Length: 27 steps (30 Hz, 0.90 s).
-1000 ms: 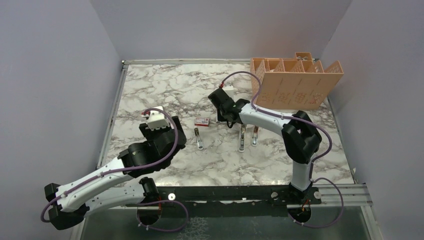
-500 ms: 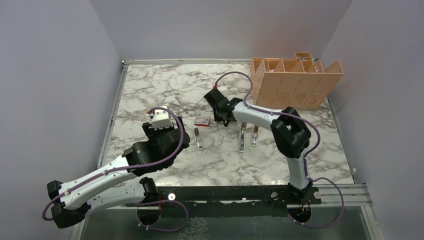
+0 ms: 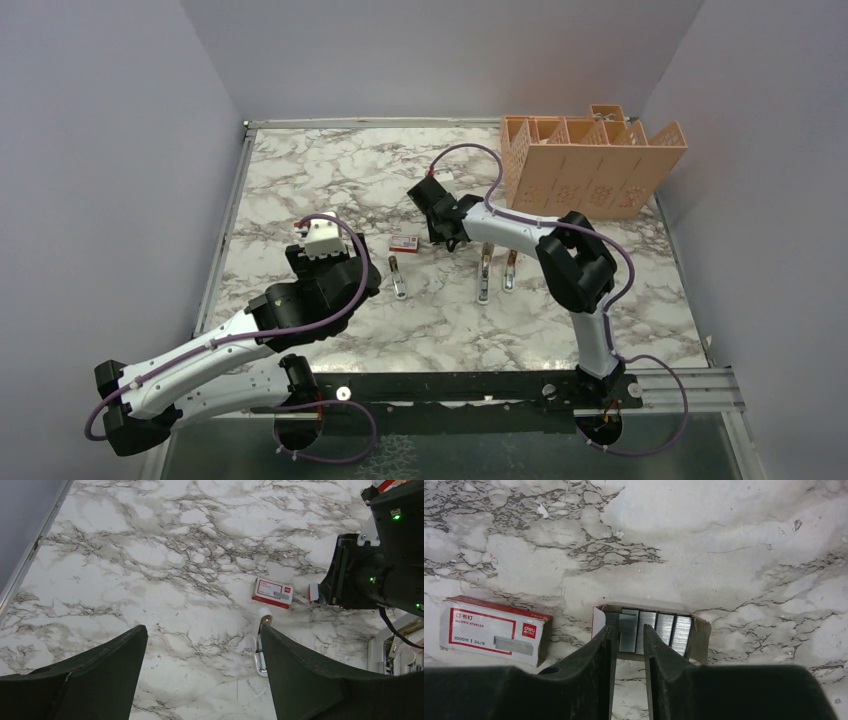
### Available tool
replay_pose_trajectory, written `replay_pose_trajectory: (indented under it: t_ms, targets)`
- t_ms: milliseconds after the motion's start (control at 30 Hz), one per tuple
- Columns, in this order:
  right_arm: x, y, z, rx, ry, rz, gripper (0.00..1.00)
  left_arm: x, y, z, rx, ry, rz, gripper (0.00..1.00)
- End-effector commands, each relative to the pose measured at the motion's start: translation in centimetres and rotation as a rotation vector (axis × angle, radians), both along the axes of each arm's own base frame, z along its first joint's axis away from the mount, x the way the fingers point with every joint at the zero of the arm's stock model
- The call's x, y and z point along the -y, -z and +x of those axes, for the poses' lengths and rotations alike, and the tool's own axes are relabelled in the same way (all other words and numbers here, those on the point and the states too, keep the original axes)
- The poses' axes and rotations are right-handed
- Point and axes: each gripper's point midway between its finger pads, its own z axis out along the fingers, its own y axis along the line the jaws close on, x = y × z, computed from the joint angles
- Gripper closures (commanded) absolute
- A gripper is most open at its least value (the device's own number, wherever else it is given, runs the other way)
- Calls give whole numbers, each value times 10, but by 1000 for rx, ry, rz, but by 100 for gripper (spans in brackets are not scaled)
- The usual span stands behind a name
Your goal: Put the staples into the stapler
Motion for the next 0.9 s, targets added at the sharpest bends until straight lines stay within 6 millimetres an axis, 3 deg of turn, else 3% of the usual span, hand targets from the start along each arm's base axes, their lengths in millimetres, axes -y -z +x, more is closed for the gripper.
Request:
replay_pose_trajectory:
  t_ms: [0,733,867]
  targets:
    - [-1,3,9,4,0,-16,67,1,-1,-1,3,9,7,16]
    - [-6,16,8,-30,-38,-2,63,1,0,1,3,2,21,16]
    - [-7,20,5,-46,-41,7,68,1,1,1,2,2,24,16]
